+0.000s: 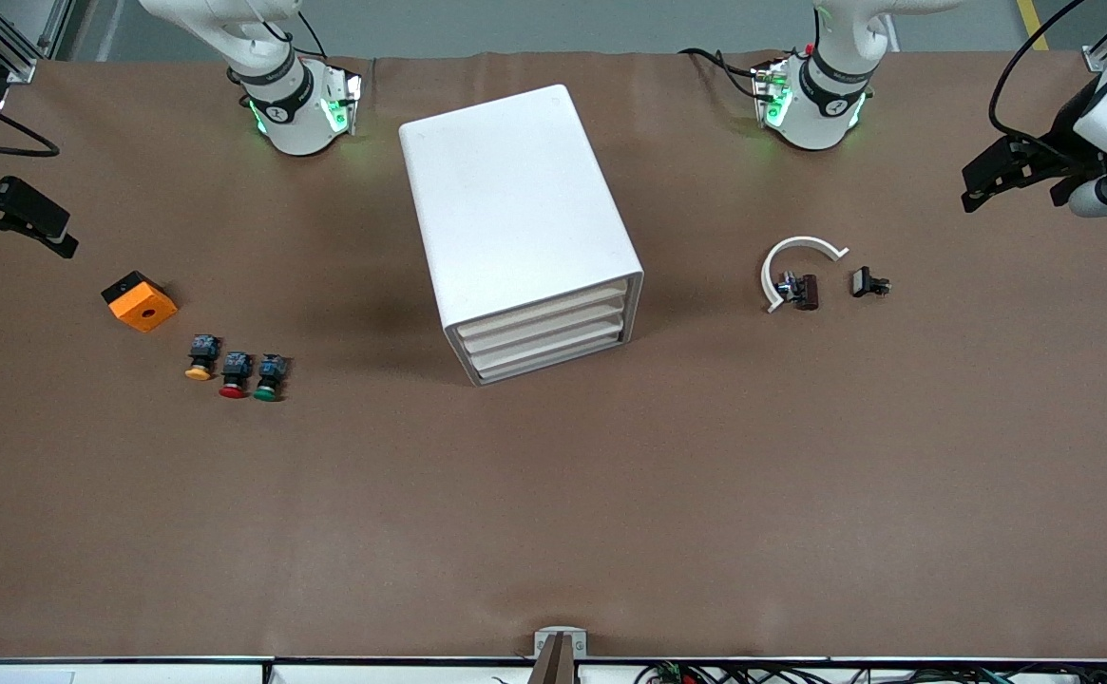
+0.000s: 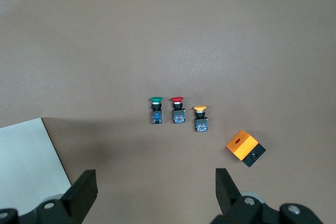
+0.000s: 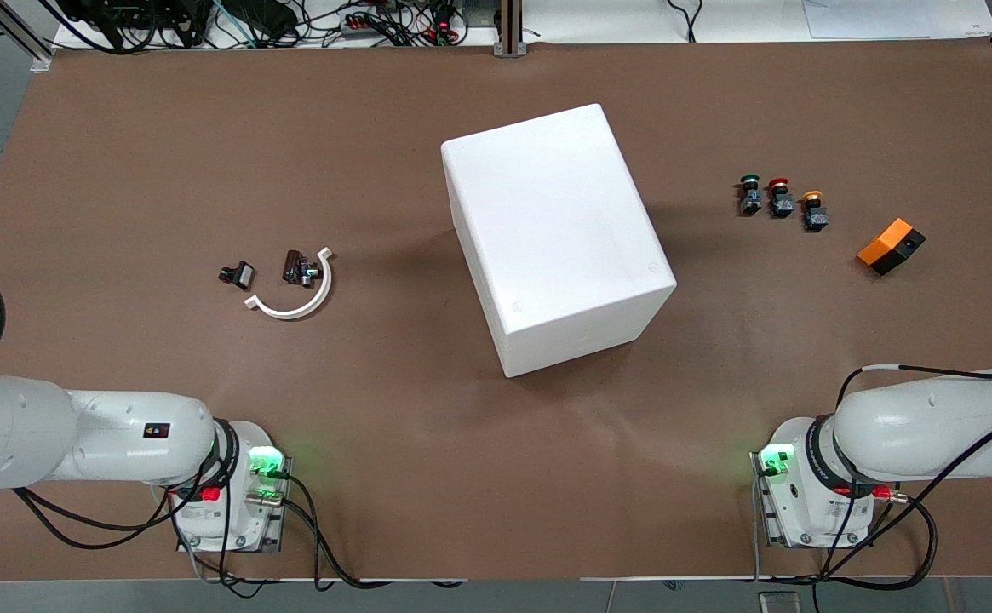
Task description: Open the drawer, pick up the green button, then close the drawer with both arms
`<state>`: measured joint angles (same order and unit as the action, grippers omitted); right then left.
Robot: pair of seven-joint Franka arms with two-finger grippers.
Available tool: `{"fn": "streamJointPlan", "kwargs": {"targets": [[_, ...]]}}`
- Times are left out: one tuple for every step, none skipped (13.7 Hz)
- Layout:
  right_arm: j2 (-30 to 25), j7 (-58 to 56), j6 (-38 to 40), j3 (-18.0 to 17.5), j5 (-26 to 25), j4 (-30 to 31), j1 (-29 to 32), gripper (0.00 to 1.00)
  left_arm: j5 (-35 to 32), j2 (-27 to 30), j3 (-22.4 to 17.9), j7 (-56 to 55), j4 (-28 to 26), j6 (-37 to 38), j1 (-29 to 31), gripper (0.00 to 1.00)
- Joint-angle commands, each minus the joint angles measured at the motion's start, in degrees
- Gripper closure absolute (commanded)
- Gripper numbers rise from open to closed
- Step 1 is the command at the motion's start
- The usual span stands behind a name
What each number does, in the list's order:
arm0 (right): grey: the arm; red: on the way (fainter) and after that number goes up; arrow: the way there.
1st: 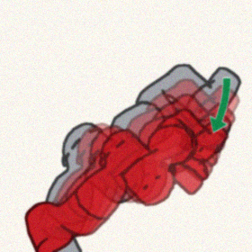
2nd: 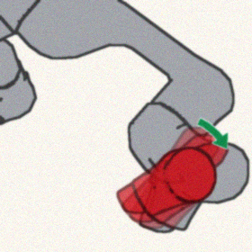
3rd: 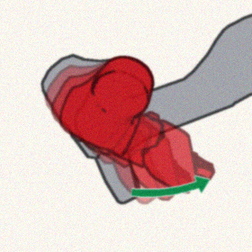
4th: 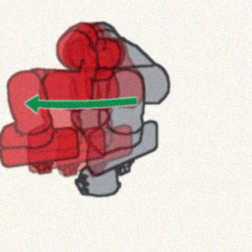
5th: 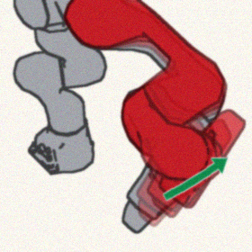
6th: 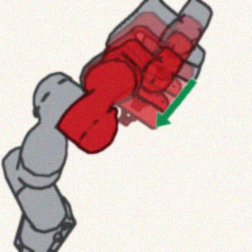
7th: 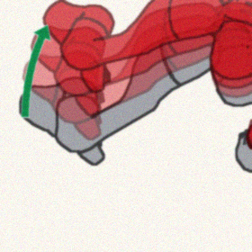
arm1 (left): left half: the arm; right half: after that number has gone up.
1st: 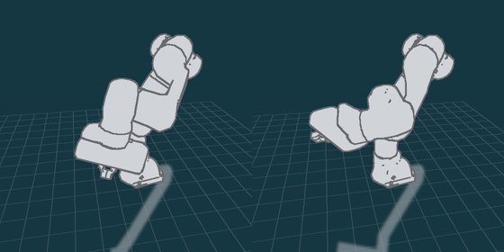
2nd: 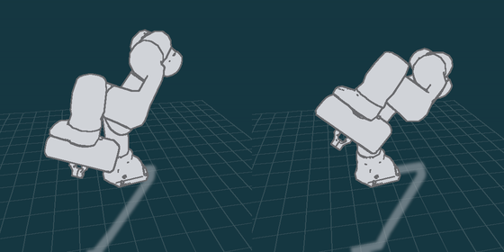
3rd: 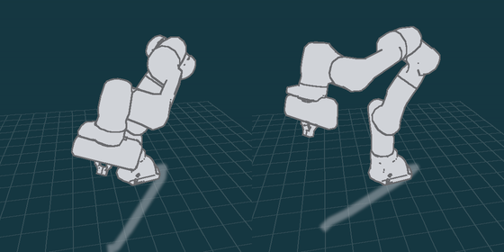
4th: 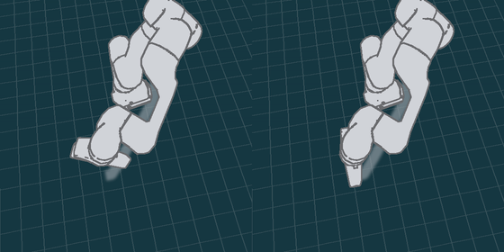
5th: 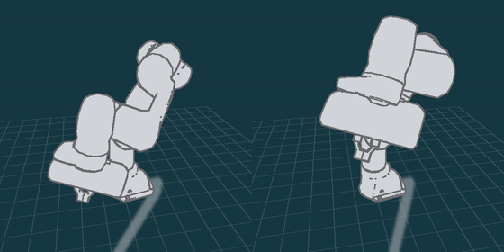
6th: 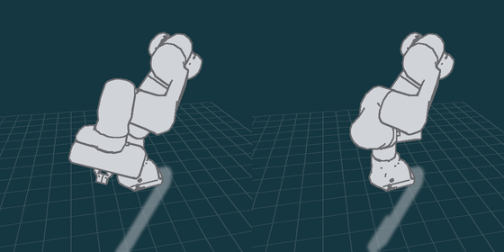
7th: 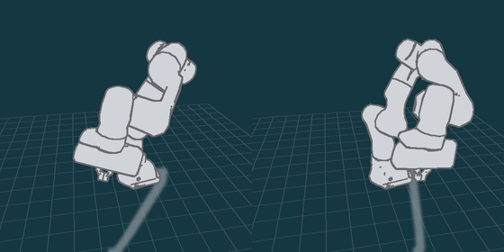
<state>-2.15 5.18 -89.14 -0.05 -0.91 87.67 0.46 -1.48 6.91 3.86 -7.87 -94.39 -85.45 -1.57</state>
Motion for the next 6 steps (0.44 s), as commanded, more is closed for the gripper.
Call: {"fn": "streamJointPlan", "kwargs": {"targets": [[-0.75, -0.87, 0.45, 0.67, 0.65, -1.09, -0.55, 0.00, -1.16, -1.72, 0.00, 0.23, 2.80, 0.46, 0.07, 0.00], [-0.66, -0.87, 0.54, 0.76, 0.74, -1.18, -0.29, 0.00, -1.16, -2.16, 0.00, 0.31, 3.33, 0.46, 0.07, 0.00], [-0.66, -0.87, 0.72, 0.76, 0.74, -1.10, -0.46, 0.00, -1.16, -2.16, 0.09, 0.23, 3.34, 0.54, -0.10, 0.00], [-0.57, -0.87, 1.24, 0.67, 0.74, -1.18, -0.55, 0.00, -1.16, -2.16, 0.27, 0.14, 3.34, 0.63, -0.10, 0.00], [-0.57, -0.78, 1.42, 0.67, 0.74, -1.10, -0.55, 0.00, -1.16, -2.16, 0.27, 0.05, 3.34, 0.72, -0.10, 0.00], [-0.57, -0.78, 1.51, 0.58, 0.82, -1.10, -0.55, 0.00, -1.16, -2.08, 0.18, -0.04, 3.34, 0.72, -0.02, 0.00]]}}
